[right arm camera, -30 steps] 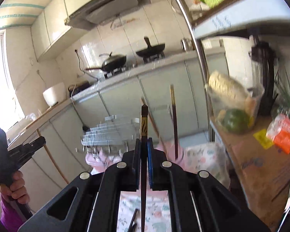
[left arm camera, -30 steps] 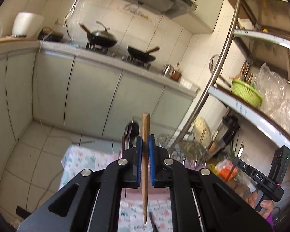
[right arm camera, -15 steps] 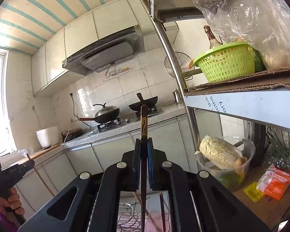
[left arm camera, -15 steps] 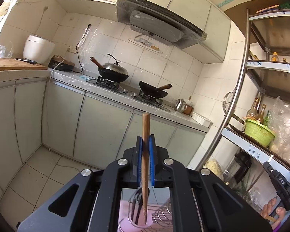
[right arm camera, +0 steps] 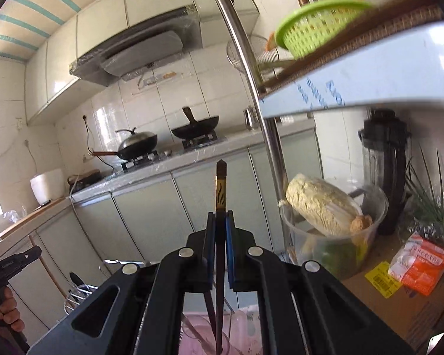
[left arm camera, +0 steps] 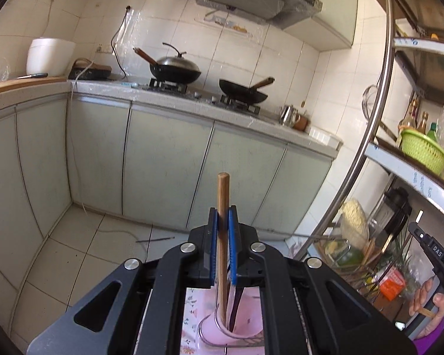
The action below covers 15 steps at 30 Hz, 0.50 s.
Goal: Organize utensils
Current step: 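Lower the wooden chopstick into the pink cup with left tool while right inserts its chopstick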
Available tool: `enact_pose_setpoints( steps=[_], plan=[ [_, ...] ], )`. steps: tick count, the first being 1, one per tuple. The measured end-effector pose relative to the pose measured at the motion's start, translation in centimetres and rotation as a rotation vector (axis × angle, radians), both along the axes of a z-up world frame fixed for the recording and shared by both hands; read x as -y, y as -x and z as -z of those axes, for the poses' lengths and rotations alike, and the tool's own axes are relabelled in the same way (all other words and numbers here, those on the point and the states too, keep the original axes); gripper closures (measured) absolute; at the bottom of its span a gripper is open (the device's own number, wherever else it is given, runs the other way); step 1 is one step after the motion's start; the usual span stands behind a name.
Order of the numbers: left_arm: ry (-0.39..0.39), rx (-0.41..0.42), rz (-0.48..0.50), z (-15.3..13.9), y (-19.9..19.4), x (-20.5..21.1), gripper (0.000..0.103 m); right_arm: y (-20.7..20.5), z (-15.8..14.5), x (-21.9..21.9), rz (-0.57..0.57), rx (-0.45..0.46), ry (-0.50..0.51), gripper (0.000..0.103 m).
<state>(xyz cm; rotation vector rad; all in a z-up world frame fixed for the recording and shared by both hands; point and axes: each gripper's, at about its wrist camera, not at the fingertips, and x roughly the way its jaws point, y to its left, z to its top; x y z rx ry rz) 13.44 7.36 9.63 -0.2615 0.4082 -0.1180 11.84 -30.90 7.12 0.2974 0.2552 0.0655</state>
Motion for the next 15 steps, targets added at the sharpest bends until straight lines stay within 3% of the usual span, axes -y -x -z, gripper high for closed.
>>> enact_pose_setpoints(
  steps=[9,15],
  plan=[
    [-0.003,-0.112,0.032,3.9,-1.6,1.2,0.097,-1.5,3.4,-0.6,-0.046,-0.12,-0.004,0.096],
    [-0.017,-0.116,0.028,3.8,-1.9,1.7,0.097,-2.0,4.4,-1.7,-0.074,-0.164,0.026,0.097]
  ],
)
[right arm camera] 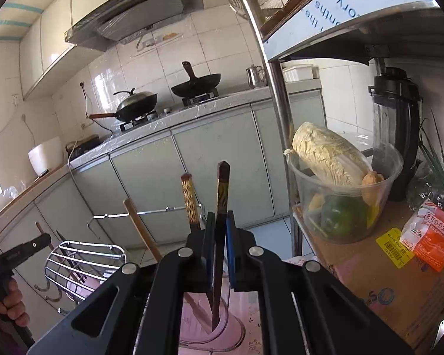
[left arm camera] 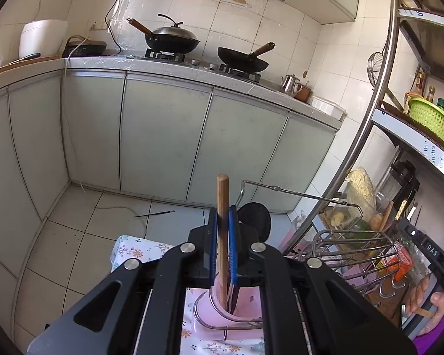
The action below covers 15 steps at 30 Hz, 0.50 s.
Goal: Organize utensils
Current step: 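Lower the wooden chopstick into the pink cup with left tool while right inserts its chopstick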
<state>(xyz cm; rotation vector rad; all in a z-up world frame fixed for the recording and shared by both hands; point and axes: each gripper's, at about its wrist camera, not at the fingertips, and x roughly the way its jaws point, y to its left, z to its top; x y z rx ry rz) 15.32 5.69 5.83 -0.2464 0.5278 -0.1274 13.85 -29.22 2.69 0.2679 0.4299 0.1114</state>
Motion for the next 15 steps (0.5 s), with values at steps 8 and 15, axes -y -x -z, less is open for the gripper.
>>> enact_pose_setpoints(
  steps=[8,15],
  plan=[
    [0.067,-0.025,-0.031,0.1,-0.3,-1.3,0.078,-0.5,1.4,-0.2,-0.043,-0.071,-0.037,0.084],
    [0.09,0.006,-0.037,-0.9,1.0,-2.0,0.073,1.1,0.8,0.4,-0.042,-0.051,-0.062,0.072]
  ],
)
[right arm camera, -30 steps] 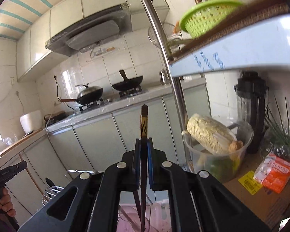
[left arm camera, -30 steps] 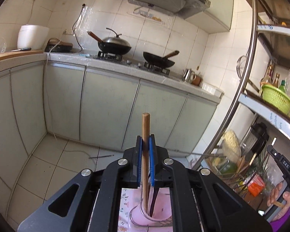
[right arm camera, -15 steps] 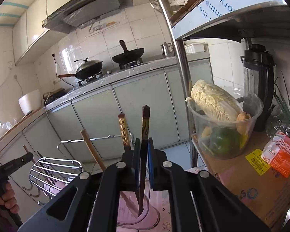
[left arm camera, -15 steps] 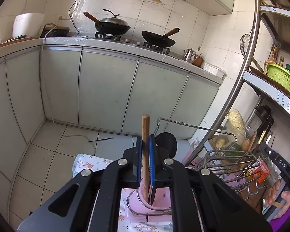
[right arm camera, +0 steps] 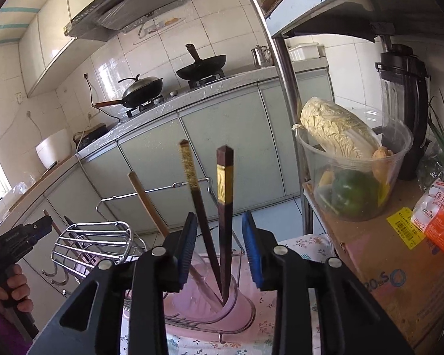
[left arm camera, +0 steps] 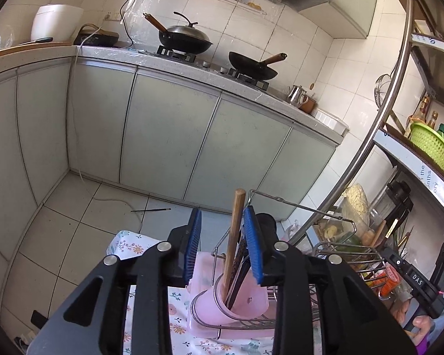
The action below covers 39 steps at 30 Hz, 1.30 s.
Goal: Organize utensils
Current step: 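Lower the wooden chopstick into the pink cup with left tool while right inserts its chopstick, then grasp a dark chopstick with the left tool while the right grasps a thin black chopstick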
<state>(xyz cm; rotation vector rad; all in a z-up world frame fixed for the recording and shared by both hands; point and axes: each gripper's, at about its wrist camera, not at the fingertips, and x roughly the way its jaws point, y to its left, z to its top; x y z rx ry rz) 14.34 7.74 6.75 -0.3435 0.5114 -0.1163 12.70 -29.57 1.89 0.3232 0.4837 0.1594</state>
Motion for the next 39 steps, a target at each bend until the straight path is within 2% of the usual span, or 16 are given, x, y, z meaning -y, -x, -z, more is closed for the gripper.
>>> enact_pose_setpoints(
  steps=[7,13,17,20,25,27,30,34,39],
  plan=[
    [-0.001,0.017,0.031,0.0,2.9,0.5,0.073,3.6,-0.3,-0.1,0.01,0.034,-0.006,0.072],
    [0.031,-0.046,0.098,2.2,5.2,1.5,0.073,6.2,2.2,-1.0,-0.008,-0.009,-0.007,0.071],
    [0.049,-0.132,0.147,5.0,6.2,2.5,0.073,7.6,4.8,-2.1,-0.047,-0.085,0.001,0.072],
    [0.034,-0.209,0.187,7.6,6.7,3.9,0.073,8.5,7.1,-3.2,-0.094,-0.167,0.002,0.072],
    [0.018,-0.357,0.279,12.2,7.5,6.8,0.073,9.8,11.2,-4.6,-0.201,-0.316,-0.066,0.075],
    [0.027,-0.418,0.324,14.0,7.6,8.2,0.073,10.3,12.5,-5.0,-0.23,-0.355,-0.083,0.078],
    [-0.002,-0.498,0.36,16.2,7.5,10.2,0.073,10.9,14.3,-5.2,-0.275,-0.42,-0.14,0.081],
    [-0.017,-0.583,0.4,18.2,6.6,12.3,0.073,11.1,15.6,-5.1,-0.307,-0.476,-0.192,0.084],
    [-0.097,-0.658,0.388,19.9,5.0,14.8,0.074,10.7,16.4,-5.0,-0.353,-0.528,-0.252,0.084]
  ],
)
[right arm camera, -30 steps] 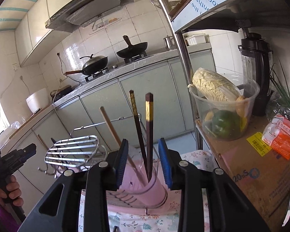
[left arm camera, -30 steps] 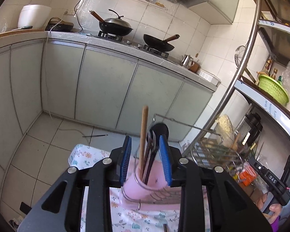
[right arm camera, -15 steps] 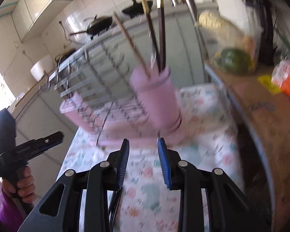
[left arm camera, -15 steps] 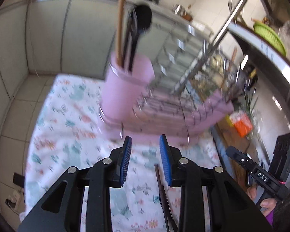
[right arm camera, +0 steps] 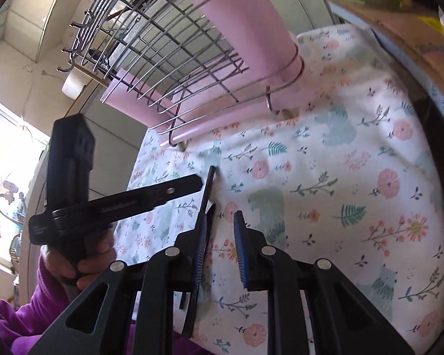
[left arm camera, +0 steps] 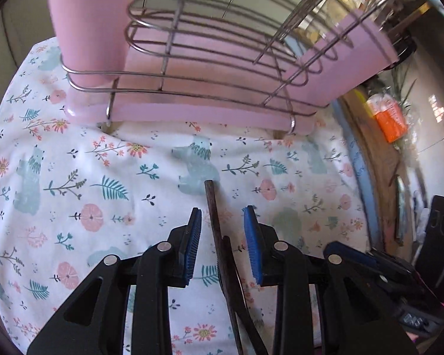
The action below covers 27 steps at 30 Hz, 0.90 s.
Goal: Organize utensils
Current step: 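Grasp a dark chopstick with the left tool while the right grasps a thin black chopstick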
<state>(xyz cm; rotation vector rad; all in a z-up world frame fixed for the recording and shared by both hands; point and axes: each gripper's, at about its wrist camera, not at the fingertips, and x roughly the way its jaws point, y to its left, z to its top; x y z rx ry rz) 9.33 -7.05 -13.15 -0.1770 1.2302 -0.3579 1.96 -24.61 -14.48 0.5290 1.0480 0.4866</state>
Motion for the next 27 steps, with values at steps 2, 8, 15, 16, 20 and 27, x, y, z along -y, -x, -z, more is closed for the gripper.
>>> enact_pose_setpoints(
  steps=[2,8,15,16,20,27],
  plan=[
    [-0.034,-0.005,0.003,0.5,-0.2,0.8,0.074,-0.1,0.3,-0.2,-0.016,-0.021,-0.014,0.084],
    [-0.102,0.01,0.001,1.4,-1.0,1.7,0.096,-0.5,1.3,-1.7,-0.044,-0.059,-0.012,0.084],
    [-0.014,0.031,-0.049,0.0,-0.3,-1.8,0.098,-2.0,2.0,-4.8,-0.092,-0.116,0.036,0.083],
    [-0.002,0.036,-0.06,-0.2,-0.2,-2.4,0.098,-2.3,2.2,-5.3,-0.094,-0.121,0.052,0.082],
    [0.048,0.044,-0.092,-0.8,0.7,-4.5,0.098,-3.0,3.1,-7.6,-0.096,-0.14,0.147,0.08],
    [0.097,0.047,-0.122,-0.8,1.0,-6.0,0.098,-2.7,3.5,-10.1,-0.105,-0.095,0.275,0.074]
  ],
)
